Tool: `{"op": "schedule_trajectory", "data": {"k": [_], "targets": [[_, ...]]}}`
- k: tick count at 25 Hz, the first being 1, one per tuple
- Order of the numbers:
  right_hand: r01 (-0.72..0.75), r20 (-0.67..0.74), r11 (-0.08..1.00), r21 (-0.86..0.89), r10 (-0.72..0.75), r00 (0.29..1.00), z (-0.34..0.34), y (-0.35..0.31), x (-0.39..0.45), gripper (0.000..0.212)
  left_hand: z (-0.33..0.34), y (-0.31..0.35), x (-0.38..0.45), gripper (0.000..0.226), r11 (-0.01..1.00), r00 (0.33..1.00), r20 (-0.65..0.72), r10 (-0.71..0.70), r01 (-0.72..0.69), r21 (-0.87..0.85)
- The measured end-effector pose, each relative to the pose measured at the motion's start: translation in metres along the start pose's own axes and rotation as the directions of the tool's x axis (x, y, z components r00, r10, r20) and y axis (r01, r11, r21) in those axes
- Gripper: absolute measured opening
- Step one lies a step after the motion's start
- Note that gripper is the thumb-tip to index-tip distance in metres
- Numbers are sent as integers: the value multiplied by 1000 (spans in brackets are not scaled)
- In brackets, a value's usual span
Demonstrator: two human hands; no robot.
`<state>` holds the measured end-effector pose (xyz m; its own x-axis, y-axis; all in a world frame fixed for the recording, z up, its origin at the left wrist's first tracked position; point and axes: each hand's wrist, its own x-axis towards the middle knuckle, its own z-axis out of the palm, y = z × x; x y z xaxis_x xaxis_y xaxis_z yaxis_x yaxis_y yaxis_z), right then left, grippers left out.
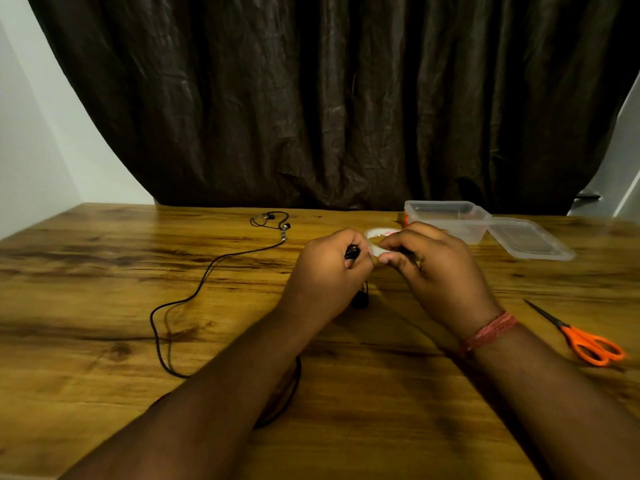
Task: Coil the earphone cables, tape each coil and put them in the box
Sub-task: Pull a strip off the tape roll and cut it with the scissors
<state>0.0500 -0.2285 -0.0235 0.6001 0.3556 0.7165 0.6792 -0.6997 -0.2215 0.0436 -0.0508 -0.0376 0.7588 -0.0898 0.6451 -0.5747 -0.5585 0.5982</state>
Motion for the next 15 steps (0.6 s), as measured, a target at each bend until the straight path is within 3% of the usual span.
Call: {"op": "schedule_trajectory", "data": {"k": [5, 15], "targets": [[-65, -17, 998, 16, 66, 998, -5, 10, 0, 22, -8, -9, 3, 8, 991, 995, -6, -102, 101, -90], [3, -23, 1000, 18, -3, 1000, 0, -3, 0, 28, 2, -5, -1, 15, 999, 999, 8, -33, 34, -25]]}}
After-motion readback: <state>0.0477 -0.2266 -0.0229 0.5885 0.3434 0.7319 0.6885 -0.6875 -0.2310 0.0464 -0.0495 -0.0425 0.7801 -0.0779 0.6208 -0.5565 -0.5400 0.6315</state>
